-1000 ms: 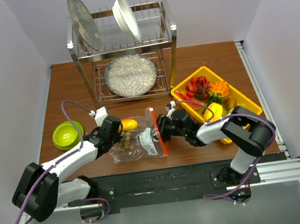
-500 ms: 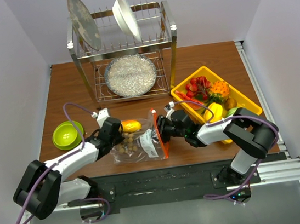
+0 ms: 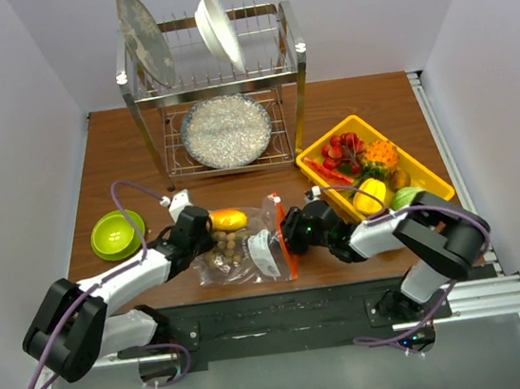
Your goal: Open the zip-top bag and remove the fake food
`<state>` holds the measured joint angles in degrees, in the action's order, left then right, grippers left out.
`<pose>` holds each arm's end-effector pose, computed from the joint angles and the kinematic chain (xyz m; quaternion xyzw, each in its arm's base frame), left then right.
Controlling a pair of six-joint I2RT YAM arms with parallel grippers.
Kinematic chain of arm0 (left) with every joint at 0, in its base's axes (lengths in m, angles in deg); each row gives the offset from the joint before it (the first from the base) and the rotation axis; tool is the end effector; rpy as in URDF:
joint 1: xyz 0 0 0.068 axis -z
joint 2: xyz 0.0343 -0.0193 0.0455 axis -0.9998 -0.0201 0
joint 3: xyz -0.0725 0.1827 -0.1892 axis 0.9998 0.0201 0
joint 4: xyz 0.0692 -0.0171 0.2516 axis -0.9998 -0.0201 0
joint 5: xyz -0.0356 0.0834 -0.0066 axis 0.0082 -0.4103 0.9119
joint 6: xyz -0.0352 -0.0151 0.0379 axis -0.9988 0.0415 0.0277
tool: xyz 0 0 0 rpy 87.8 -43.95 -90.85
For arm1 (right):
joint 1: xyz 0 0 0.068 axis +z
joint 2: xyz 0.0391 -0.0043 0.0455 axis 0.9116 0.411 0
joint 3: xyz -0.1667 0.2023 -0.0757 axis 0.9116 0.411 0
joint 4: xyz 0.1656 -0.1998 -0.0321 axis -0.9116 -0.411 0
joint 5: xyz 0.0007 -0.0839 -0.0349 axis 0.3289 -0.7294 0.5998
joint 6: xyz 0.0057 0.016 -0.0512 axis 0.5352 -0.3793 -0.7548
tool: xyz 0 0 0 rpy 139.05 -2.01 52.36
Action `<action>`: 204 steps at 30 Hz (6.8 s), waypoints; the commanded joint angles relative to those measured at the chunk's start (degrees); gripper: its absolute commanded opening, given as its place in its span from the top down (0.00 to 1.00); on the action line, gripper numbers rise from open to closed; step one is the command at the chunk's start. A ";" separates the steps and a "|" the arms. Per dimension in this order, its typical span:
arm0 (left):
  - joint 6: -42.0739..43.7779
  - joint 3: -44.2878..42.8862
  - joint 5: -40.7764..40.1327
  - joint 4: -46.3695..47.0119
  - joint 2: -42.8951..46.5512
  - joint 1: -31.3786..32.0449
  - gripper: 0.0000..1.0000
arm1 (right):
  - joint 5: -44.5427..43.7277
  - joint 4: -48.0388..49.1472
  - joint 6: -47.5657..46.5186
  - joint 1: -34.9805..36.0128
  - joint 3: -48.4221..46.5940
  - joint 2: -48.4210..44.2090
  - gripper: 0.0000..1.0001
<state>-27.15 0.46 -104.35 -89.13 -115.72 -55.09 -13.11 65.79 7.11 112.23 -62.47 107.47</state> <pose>0.1867 -0.1113 0.1519 -0.1771 0.9110 -0.1142 0.3544 0.1833 0.1988 0.1193 0.1993 0.8522 0.4456 0.1883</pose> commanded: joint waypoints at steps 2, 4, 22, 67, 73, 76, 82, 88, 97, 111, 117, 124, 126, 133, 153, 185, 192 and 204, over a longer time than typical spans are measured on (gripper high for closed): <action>-0.58 2.05 0.99 -1.12 1.64 -0.27 0.96 | -8.13 -8.92 -1.31 -0.36 -0.49 -8.88 0.56; -0.23 2.31 1.78 -0.42 2.52 -0.27 0.96 | -7.43 -11.38 -4.03 -0.18 -3.29 -9.94 0.57; 7.59 -8.58 8.02 -7.00 6.47 -1.15 0.62 | 3.74 -3.93 -24.96 0.96 -12.28 1.21 0.64; 0.74 2.75 11.36 -4.98 9.99 0.08 0.96 | -5.93 6.73 -37.55 2.72 -7.61 2.72 0.61; 0.74 2.93 12.33 -3.58 9.38 0.08 0.98 | -3.48 0.12 -30.53 2.72 -10.68 3.05 0.61; 0.83 3.02 12.59 -3.49 9.46 -0.01 0.98 | -1.81 1.00 -25.43 2.72 -11.74 6.39 0.64; 0.92 2.84 12.86 -3.93 9.99 -0.01 0.98 | -3.29 4.87 -19.00 2.72 -10.34 8.34 0.63; 0.74 3.28 12.86 -4.02 10.69 0.08 0.99 | -6.11 5.04 -14.25 2.63 -8.67 8.51 0.62; 0.74 3.46 12.77 -4.02 10.69 -0.01 0.99 | -8.04 -1.54 -13.54 2.72 -6.91 0.61 0.62; 0.83 3.19 13.38 -3.75 10.52 -0.01 0.99 | -3.39 12.42 -3.44 2.72 -3.48 10.18 0.63; 0.92 3.19 13.47 -4.19 11.04 0.08 0.99 | -2.94 14.98 -1.59 2.81 -5.15 12.90 0.64; 1.00 3.10 13.74 -4.28 11.04 0.08 1.00 | -5.67 18.13 -0.09 2.89 -5.24 15.62 0.67; 1.00 3.10 13.82 -4.54 11.13 0.08 1.00 | -6.20 19.63 0.52 2.89 -4.98 16.42 0.68; 0.92 3.19 13.65 -5.25 11.75 -0.01 1.00 | -7.43 25.69 0.79 2.89 -5.59 19.67 0.71; 5.31 -14.55 7.76 -12.29 13.17 -0.27 0.68 | -2.16 20.70 -10.97 2.89 -6.73 15.11 1.00; -5.06 -5.69 6.00 10.31 -10.84 -0.27 0.83 | -11.46 -12.53 -29.00 2.98 -10.87 -5.02 1.00; -4.62 -3.84 6.44 11.63 -11.10 -0.36 0.92 | -15.33 -17.80 -32.34 2.98 -11.13 -11.51 1.00; -0.05 -1.91 9.25 15.85 -10.14 -0.36 1.00 | -17.53 -22.37 -37.70 2.98 -11.83 -19.08 1.00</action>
<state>-30.12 -2.29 -95.15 -76.32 -126.47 -55.09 -27.99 44.91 -27.11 115.20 -72.87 91.71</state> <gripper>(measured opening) 0.013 0.040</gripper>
